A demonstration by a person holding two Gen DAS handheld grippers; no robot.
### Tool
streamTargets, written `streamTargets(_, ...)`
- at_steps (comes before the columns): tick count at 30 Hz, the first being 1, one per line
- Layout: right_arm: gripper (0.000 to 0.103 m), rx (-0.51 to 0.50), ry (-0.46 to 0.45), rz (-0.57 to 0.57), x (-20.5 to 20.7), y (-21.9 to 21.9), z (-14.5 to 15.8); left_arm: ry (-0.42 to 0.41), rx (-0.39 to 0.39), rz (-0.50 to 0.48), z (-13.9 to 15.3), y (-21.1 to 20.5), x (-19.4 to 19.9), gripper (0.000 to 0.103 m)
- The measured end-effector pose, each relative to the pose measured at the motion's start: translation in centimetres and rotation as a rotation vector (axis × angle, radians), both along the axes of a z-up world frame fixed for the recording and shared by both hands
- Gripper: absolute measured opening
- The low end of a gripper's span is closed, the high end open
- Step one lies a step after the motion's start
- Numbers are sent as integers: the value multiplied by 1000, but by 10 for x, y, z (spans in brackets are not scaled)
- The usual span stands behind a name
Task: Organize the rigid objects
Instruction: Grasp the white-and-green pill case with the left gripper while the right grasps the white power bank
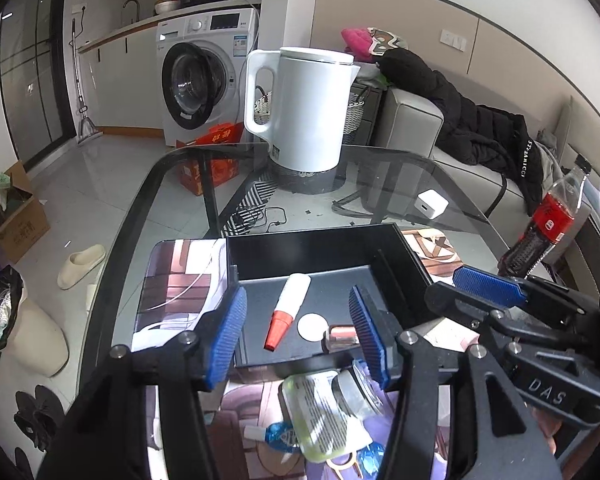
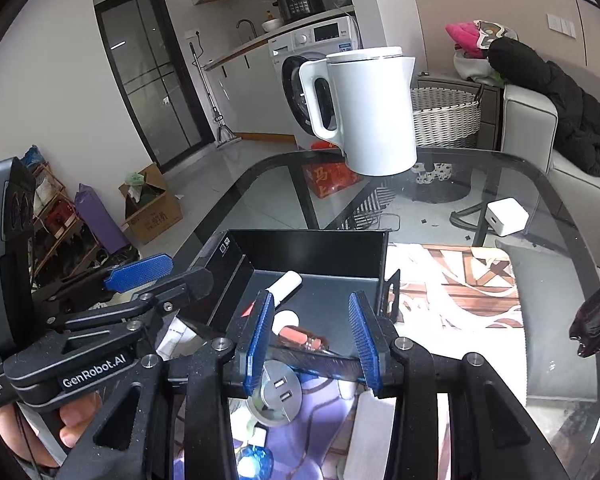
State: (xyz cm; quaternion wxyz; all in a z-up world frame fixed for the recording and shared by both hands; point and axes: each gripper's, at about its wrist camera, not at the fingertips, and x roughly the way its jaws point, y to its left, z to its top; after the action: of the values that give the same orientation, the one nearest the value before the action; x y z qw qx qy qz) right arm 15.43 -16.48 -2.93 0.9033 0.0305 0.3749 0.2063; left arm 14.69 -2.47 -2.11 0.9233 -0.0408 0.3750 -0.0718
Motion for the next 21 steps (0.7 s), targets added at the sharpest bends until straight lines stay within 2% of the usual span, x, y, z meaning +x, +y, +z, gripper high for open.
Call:
streamTargets(2,40,2,4,7,-5,-3,2,5,-2,-8,2,-2,-7,58)
streamTargets(11,40,-50,68,48,-27,-11,-5,58,28,-58,-3,-10,-32,58)
streamTargets(16,40,-67,107,44,-31,-17,-15,103,28,-61,-13,-10,-36,58)
streamTargets(21,40,-81,181,59,-32,-17,-35,149,69,-95,-29,-19,-40,58)
